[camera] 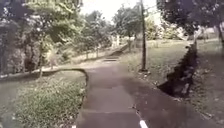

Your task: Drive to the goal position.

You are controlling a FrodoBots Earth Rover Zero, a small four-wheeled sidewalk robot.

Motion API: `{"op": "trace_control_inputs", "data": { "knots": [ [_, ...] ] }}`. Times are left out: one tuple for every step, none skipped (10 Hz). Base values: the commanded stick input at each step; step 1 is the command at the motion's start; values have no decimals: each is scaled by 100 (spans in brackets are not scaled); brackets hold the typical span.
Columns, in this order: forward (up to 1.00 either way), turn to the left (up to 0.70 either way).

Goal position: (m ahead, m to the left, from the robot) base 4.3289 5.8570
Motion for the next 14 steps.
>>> {"op": "trace_control_inputs", "data": {
  "knots": [
    [85, 0],
    [85, 0],
    [85, 0],
    [85, 0],
    [85, 0],
    [85, 0],
    [85, -5],
    [85, -16],
    [85, -28],
    [85, -2],
    [85, 0],
    [85, 0],
    [85, 0],
    [85, 0]
  ]
}}
